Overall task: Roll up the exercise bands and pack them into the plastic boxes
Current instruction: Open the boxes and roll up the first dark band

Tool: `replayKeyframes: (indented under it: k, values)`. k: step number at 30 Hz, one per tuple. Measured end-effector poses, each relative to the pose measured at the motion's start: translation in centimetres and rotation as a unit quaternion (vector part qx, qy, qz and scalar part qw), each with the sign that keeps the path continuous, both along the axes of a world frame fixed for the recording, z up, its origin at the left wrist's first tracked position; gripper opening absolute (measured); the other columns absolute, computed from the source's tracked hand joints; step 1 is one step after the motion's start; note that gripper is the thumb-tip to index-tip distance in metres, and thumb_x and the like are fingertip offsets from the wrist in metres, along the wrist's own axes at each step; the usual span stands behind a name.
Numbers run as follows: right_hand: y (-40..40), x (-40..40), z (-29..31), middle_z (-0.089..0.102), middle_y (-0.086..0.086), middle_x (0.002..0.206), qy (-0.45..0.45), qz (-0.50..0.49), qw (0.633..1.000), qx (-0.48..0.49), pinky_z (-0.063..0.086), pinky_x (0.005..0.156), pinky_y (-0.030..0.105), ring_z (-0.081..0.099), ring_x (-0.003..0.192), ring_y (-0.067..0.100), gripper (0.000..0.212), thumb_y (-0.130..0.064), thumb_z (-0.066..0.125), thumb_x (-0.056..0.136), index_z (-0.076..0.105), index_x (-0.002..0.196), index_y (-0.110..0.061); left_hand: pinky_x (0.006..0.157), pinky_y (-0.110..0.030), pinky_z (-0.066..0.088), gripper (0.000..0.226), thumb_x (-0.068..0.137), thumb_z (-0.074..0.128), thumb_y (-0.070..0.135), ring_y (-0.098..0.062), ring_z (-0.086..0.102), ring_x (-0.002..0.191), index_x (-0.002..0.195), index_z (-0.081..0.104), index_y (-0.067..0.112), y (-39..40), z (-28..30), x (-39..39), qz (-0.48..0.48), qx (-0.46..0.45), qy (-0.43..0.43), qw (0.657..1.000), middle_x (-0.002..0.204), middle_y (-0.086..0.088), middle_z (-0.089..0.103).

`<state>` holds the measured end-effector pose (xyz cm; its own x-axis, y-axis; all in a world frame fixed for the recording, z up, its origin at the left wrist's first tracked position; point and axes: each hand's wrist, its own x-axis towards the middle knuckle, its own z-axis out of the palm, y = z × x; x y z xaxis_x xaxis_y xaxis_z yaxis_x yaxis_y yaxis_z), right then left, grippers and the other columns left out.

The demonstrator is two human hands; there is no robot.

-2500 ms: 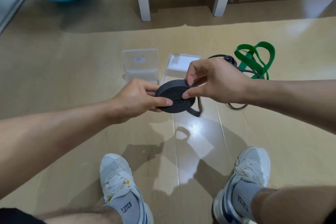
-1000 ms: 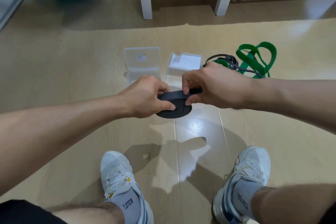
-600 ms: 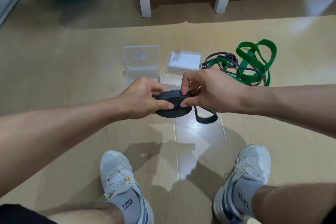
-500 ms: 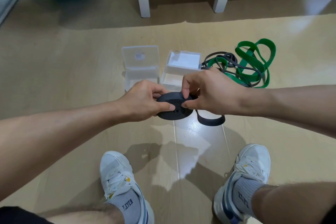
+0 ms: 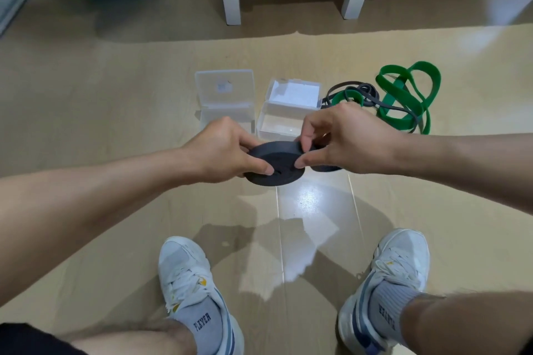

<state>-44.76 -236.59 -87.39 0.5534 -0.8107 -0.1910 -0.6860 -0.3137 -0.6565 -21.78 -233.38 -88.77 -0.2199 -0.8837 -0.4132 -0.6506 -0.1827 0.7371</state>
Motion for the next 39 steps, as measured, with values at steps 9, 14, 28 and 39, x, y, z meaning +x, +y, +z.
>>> replayKeyframes:
  k: [9,14,28,39]
  values:
    - [-0.6,-0.2,0.4,0.079,0.001,0.081,-0.124,-0.084,0.982,0.111,0.06,0.087,0.041,0.077,0.082,0.017,0.029,-0.024,0.093,0.07,0.073,0.089,-0.015,0.088,-0.042,0.062,0.019,0.089,0.076,0.014,-0.024,0.074,0.101,0.108,0.077,0.014,0.2,-0.3,0.7,0.03,0.125,0.156,0.979,0.103,-0.007,0.079]
    - [0.2,1.1,1.0,0.077,-0.01,0.078,-0.006,0.013,1.0,0.007,0.049,0.057,0.015,0.064,0.061,-0.001,0.019,-0.034,0.09,0.072,0.076,0.084,-0.029,0.057,-0.028,0.05,0.014,0.078,0.086,0.037,-0.007,0.059,0.057,0.076,0.073,0.033,0.1,0.1,-2.0,-0.066,-0.011,0.0,0.998,0.06,0.012,0.064]
    - [-1.5,-1.2,-0.1,0.078,-0.005,0.075,-0.167,-0.078,0.978,0.098,0.059,0.093,0.041,0.076,0.079,0.015,0.023,-0.024,0.088,0.07,0.081,0.092,-0.023,0.08,-0.043,0.063,0.03,0.086,0.077,0.017,-0.03,0.074,0.103,0.114,0.076,0.007,-0.4,-0.9,1.4,0.065,0.118,0.19,0.972,0.11,-0.015,0.077]
    - [-1.4,-0.9,-2.4,0.079,0.009,0.099,-0.314,-0.19,0.905,0.216,0.06,0.076,0.023,0.075,0.089,0.019,0.021,-0.01,0.079,0.081,0.078,0.102,-0.011,0.076,-0.04,0.065,0.044,0.079,0.076,0.027,-0.026,0.075,0.097,0.118,0.074,0.006,0.0,-1.2,0.9,0.136,0.188,0.282,0.931,0.113,-0.012,0.077]
